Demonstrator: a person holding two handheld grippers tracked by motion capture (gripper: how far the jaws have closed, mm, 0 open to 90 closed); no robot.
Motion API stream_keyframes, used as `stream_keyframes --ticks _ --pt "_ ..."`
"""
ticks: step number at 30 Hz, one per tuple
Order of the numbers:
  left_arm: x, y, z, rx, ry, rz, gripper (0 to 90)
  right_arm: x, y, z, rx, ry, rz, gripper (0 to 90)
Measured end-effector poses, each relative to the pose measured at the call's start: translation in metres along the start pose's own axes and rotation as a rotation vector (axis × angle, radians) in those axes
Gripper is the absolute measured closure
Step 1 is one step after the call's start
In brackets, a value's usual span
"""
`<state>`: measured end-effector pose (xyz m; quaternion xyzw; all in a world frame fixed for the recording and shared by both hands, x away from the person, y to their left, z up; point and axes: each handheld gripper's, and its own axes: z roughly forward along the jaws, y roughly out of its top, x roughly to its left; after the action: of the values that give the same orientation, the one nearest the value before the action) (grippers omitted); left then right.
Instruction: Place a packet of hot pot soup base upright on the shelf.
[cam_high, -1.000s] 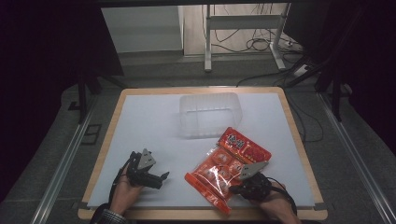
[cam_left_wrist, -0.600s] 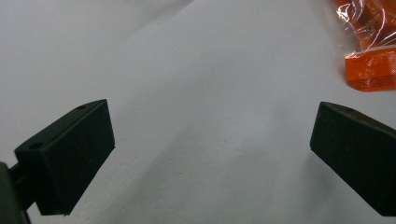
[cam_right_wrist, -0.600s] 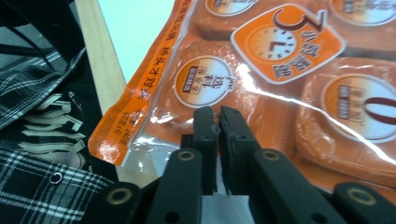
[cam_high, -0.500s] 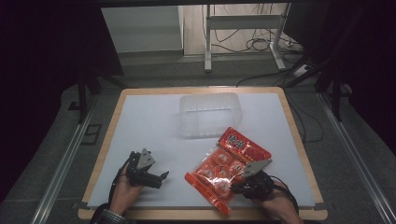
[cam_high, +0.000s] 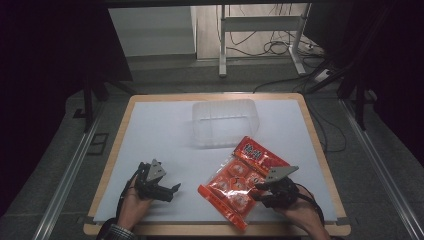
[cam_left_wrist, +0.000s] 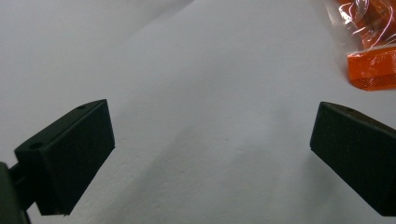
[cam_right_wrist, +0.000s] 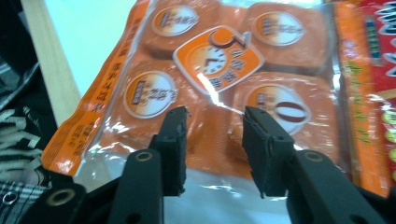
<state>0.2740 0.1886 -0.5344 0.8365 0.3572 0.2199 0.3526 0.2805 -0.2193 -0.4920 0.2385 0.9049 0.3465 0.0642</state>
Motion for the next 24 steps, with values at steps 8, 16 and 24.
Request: stream_keyframes --ticks 8,16,24 --pt "0.000 0.000 0.000 0.003 0.000 -0.003 0.0 -0.011 0.007 -0.008 -0.031 -0.033 0.028 50.8" --pt "0.000 0.000 0.000 0.002 0.003 0.000 0.0 -0.027 0.016 -0.013 -0.049 -0.066 0.065 45.4" --pt "0.000 0.000 -0.001 0.001 0.007 0.005 0.0 -0.046 0.027 -0.017 -0.063 -0.132 0.073 39.3"
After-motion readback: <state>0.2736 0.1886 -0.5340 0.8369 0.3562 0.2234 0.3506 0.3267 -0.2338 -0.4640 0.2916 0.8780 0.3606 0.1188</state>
